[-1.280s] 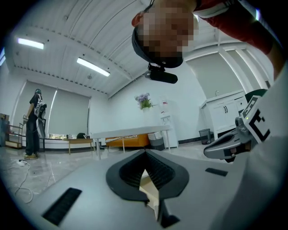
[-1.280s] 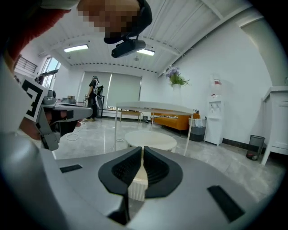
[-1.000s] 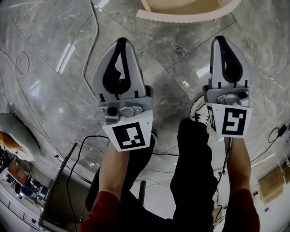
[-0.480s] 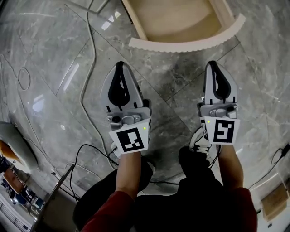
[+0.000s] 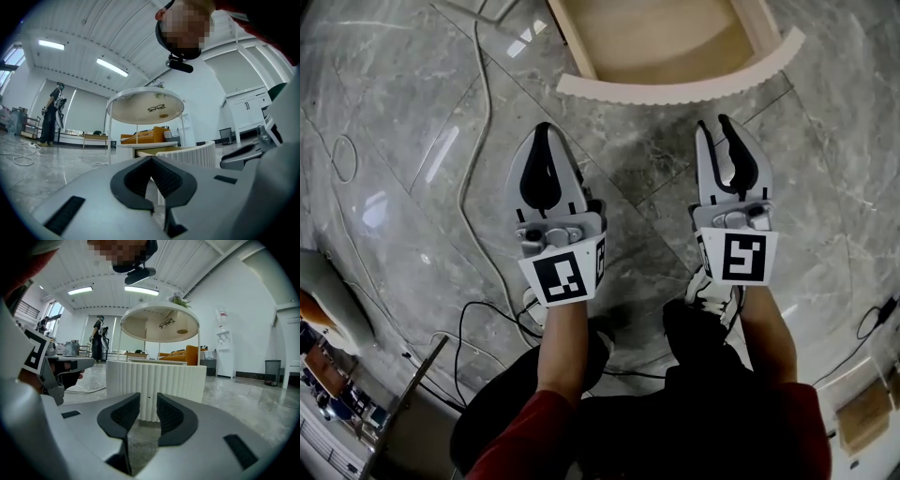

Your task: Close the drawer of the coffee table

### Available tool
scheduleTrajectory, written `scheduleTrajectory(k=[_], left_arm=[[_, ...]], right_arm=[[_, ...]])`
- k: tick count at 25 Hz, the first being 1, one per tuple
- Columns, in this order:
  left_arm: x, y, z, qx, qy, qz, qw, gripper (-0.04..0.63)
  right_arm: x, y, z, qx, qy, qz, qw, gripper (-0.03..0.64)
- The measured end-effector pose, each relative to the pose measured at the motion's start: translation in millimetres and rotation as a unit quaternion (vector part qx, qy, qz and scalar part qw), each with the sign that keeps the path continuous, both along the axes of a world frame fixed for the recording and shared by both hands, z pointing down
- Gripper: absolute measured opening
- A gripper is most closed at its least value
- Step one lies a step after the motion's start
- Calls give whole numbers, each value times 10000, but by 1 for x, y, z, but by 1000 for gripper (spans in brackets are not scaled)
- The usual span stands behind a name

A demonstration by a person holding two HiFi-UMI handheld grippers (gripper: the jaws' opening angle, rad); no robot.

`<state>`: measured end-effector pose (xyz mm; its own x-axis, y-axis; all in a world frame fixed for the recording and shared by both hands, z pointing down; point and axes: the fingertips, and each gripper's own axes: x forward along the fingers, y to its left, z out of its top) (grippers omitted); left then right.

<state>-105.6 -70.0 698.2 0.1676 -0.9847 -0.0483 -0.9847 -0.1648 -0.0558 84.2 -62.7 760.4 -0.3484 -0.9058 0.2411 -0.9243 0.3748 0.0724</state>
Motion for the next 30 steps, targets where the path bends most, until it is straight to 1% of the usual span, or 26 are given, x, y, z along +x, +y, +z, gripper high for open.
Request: scheduleTrajectory(k=[5,7,9,12,15,18,22,30], left_arm=[[3,0,-2,58,-64,31,10000,14],[3,1,-1,51,-71,15,10000,13],[2,1,1,-4,-5,-6,10000,14],[1,1,3,-53,119,-42,9999,13],[0,1,2,-30,102,-89,9999,14],[0,0,2,-39,125,-134,9998,14],[3,-1,2,12,-118,13,9999,13],[-1,0,4,-71,-173,-44,9998,14]], right_arm=[[-4,-11,11,-83,-72,-29,9999,216],[-7,-16,14,-162,-81,-14,9998,243],[-8,-21,17,-239,-35,21,9997,254],[-10,-29,15,-132,-67,38,9999,258],[-12,-41,13,-117,-223,95,9996,258],[-16,-53,15,-88,-265,140,9995,258],[-21,-73,15,-32,-335,191,9993,258],[-33,-119,13,93,-345,177,9992,258]])
